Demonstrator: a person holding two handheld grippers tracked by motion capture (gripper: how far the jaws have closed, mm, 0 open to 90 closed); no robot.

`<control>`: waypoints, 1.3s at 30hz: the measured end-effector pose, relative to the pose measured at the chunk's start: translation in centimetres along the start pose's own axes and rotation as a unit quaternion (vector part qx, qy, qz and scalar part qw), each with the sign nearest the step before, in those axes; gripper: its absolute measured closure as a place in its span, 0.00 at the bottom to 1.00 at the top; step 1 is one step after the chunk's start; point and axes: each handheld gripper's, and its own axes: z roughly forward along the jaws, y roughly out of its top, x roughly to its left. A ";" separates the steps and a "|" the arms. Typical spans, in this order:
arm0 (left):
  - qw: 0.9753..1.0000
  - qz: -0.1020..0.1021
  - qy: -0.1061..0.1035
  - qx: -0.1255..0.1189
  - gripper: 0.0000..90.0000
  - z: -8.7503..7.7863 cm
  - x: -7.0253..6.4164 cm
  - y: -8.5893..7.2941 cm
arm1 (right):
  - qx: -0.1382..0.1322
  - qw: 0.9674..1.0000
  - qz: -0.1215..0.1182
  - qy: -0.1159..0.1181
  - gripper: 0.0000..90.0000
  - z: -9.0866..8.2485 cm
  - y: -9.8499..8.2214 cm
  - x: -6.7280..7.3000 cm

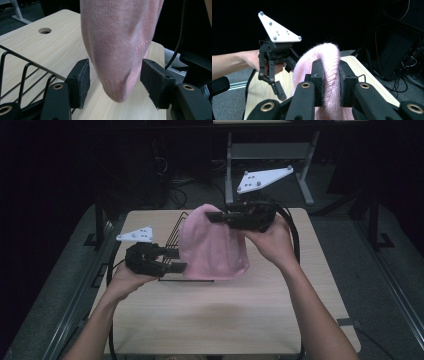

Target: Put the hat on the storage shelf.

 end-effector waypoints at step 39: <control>0.999 -0.018 0.040 0.002 0.90 -1.2 6.2 3.4 | -0.015 0.998 0.000 -0.060 0.86 3.1 1.3 -4.5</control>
